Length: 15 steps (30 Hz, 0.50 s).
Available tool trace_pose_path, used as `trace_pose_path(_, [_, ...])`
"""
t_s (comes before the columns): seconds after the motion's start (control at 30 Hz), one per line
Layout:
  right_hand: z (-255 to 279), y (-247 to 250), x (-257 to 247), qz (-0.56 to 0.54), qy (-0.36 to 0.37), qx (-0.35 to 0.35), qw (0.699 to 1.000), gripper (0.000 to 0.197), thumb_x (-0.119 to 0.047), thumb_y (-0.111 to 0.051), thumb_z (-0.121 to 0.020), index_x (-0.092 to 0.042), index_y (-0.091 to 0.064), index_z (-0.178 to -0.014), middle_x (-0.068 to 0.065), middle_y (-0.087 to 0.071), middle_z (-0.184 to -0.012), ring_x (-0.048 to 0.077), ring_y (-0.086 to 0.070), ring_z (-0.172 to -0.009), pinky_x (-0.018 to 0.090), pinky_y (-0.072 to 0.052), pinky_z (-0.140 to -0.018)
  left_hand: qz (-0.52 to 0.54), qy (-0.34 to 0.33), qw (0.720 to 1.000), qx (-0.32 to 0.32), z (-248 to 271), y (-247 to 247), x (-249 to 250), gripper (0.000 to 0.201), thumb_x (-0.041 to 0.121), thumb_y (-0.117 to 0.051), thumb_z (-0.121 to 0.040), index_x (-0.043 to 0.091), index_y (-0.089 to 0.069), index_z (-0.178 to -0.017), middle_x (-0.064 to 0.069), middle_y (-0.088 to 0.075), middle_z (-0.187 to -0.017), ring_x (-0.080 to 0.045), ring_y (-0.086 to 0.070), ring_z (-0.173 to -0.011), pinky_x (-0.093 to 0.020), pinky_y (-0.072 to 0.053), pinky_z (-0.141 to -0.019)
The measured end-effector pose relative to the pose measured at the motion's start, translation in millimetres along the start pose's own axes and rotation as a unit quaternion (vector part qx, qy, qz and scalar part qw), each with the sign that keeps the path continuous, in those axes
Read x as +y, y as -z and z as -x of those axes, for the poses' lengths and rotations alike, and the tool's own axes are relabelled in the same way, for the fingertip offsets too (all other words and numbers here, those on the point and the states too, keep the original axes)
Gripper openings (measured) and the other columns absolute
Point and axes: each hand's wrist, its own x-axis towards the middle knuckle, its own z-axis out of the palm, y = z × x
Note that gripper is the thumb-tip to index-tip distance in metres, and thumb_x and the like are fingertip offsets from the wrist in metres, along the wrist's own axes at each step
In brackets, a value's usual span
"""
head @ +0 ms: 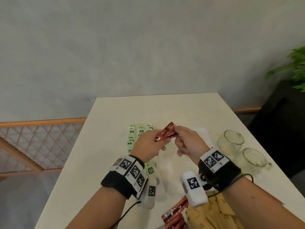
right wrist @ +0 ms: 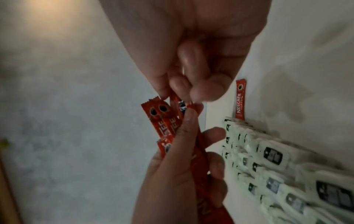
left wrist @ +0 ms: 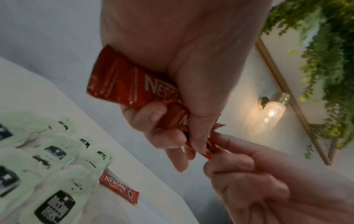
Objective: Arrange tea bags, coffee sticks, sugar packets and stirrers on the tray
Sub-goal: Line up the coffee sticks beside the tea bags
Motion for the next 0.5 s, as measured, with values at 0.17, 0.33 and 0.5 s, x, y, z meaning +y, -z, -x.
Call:
trace_pose_path(0.17, [20.0, 9.2, 1.0, -0.072, -0.021, 0.016, 0.997, 0.020, -0.008, -0.054, -0.094, 0.004, -0.067, -0.085, 0.012, -0.054, -0.063, 0.016, -0.046, -0.042, 0.032, -0.056, -0.055, -0.023, -0.025, 0.999, -0.007, 18.7, -13.5, 9.7, 0.021, 0.040, -0.060, -0.095, 0.025, -0.071, -0.104, 0.005, -0.072, -0.078, 0.000, -0.062, -0.048, -0.016, -0.048, -0.051])
trace_pose_path(0.33, [40.6, 29.9, 6.1, -0.015, 0.039, 0.063, 0.997, 0.017, 0.002, -0.051, -0.091, 0.003, -0.068, -0.092, 0.014, -0.057, -0.069, 0.020, -0.052, -0.047, 0.034, -0.058, -0.062, 0.084, 0.029, 0.995, 0.046, 30.8, -12.7, 5.5, 0.021, 0.035, -0.061, -0.095, 0.026, -0.070, -0.112, 0.006, -0.073, -0.099, -0.018, -0.070, -0.057, -0.022, -0.041, -0.042])
trace_pose_path(0.5, [61.0, 43.0, 11.7, 0.034, 0.081, 0.050, 0.995, 0.024, 0.004, -0.054, -0.092, -0.013, -0.063, -0.107, 0.015, -0.069, -0.080, 0.021, -0.054, -0.053, 0.027, -0.055, -0.058, 0.215, 0.097, 0.968, 0.086, 42.3, -7.3, -3.4, 0.022, 0.016, -0.070, -0.088, 0.011, -0.070, -0.109, -0.005, -0.076, -0.091, -0.011, -0.053, -0.045, -0.020, -0.040, -0.042])
